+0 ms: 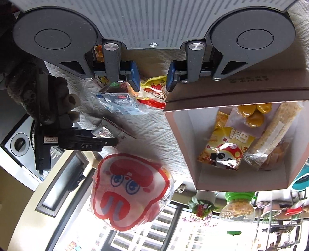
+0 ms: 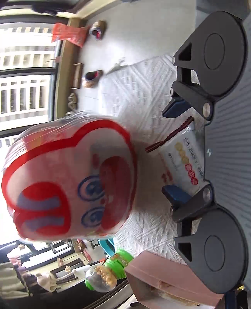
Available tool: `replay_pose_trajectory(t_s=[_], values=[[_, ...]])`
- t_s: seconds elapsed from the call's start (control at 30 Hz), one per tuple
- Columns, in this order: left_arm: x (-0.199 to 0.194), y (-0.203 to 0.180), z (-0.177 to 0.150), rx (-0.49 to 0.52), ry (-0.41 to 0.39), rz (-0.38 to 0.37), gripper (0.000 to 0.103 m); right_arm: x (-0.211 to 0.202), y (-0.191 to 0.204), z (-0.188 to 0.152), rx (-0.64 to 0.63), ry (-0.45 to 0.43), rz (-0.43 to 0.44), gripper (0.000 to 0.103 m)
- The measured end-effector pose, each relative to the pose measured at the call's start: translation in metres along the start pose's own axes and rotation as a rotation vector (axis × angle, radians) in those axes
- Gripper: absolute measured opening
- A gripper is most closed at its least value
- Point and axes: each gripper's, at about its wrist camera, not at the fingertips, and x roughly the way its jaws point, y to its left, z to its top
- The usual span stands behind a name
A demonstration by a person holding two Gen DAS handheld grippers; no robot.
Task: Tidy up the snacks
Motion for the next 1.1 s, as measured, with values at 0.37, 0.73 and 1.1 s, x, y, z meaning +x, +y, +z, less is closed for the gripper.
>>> replay_pose_trajectory(t_s=[0.37, 0.73, 1.1], values=[[0.026, -0.035, -0.001, 0.076, 0.007, -0.083, 0.035, -0.068, 0.029, -0.070, -0.248, 0.091, 0.160, 0.050], [0.025, -0.092, -0.042, 0.416, 0.087, -0.022, 0.038, -0.101, 0.025, -0.121, -0.283, -0.001, 0.104, 0.053], [0.006, -0.043, -0.019, 0.157, -0.019, 0.129, 0.037, -0.127, 0.042, -0.161, -0.179, -0.024, 0.265, 0.073]])
